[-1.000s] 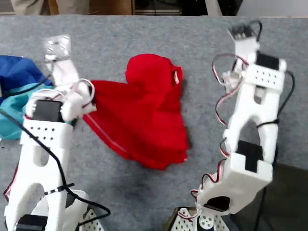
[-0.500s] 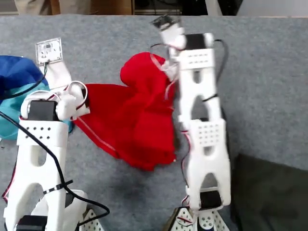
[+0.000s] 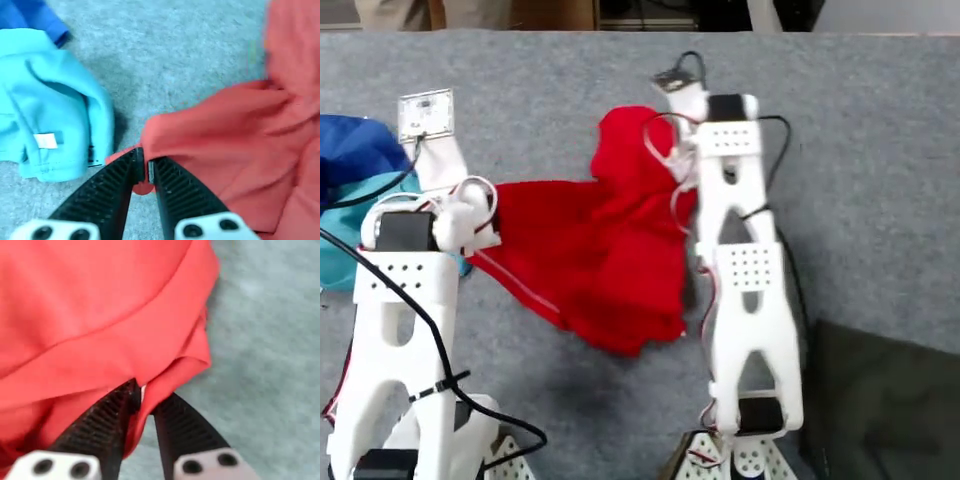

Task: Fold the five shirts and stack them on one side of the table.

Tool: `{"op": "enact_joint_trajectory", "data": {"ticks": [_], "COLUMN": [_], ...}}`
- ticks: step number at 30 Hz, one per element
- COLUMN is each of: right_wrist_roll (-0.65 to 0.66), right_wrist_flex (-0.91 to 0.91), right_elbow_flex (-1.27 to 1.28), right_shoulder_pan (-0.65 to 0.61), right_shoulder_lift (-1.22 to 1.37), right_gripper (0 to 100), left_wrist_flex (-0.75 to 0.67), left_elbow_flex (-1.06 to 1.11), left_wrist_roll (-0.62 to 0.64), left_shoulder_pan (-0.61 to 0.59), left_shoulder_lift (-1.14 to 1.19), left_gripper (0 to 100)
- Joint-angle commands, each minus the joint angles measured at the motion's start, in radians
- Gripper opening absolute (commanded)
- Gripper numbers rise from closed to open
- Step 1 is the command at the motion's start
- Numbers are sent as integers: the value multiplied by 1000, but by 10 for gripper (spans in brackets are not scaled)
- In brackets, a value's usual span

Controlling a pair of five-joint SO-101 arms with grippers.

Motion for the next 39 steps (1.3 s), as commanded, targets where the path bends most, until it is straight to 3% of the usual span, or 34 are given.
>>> {"op": "enact_joint_trajectory", "data": {"ticks": [1,20,30,32,37,39], "right_wrist_roll": [55,565,735,760,862,868], "right_wrist_flex": [23,11,-173,-193,-155,-123], "right_elbow_flex": [-16,1102,1690,1758,1802,1791], "right_shoulder_pan": [104,360,438,432,437,437], "right_shoulder_lift": [-62,-874,-1122,-1150,-1264,-1337], "right_gripper": [5,5,10,55,317,329], "left_wrist_flex": [-37,-184,-141,-141,-135,-135], "left_elbow_flex": [3,222,334,359,396,402], "left_wrist_roll": [-5,-32,-86,-117,-181,-186], "left_shoulder_pan": [-54,-52,127,152,152,150], "left_shoulder_lift": [-21,-21,-21,-21,-22,-24], "left_gripper": [18,18,18,18,18,18]}}
